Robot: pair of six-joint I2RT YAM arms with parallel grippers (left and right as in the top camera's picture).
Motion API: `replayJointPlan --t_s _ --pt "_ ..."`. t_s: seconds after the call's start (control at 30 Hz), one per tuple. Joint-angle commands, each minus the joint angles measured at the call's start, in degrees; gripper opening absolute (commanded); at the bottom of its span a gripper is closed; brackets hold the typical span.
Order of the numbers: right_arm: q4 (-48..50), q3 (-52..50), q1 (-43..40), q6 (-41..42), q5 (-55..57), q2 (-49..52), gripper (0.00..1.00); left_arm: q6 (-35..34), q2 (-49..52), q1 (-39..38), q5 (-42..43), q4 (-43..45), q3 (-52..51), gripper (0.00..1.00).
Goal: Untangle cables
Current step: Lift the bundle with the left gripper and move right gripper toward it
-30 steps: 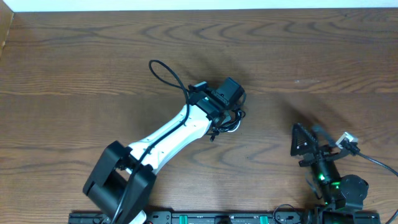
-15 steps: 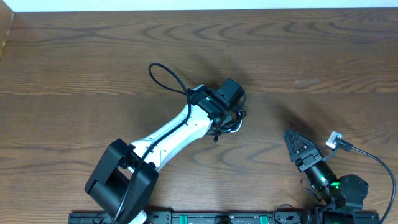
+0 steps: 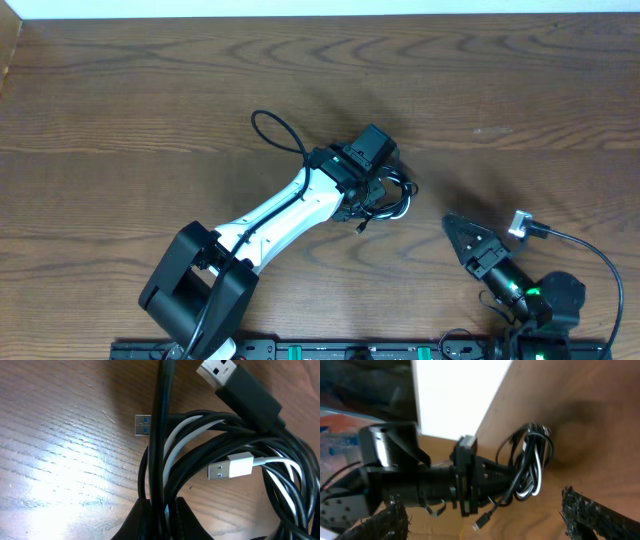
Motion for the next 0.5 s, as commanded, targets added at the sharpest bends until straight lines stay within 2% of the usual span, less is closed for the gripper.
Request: replayJointPlan --t_s 0.0,0.2,0.47 --pt "-0.24 -0.11 1.64 0.24 -0.11 4.07 0.93 5.53 -0.7 -0.24 1.09 0.11 0.17 0.08" --pt "0.79 -0.11 3.34 1.03 3.17 14.03 0.92 6.58 -3.21 -0.92 1.05 0.76 0.17 0.07" --pt "9.7 -0.09 6.03 3.58 3.15 23.71 0.86 7.15 -3.34 -5.44 0.02 4.46 0.17 0.07"
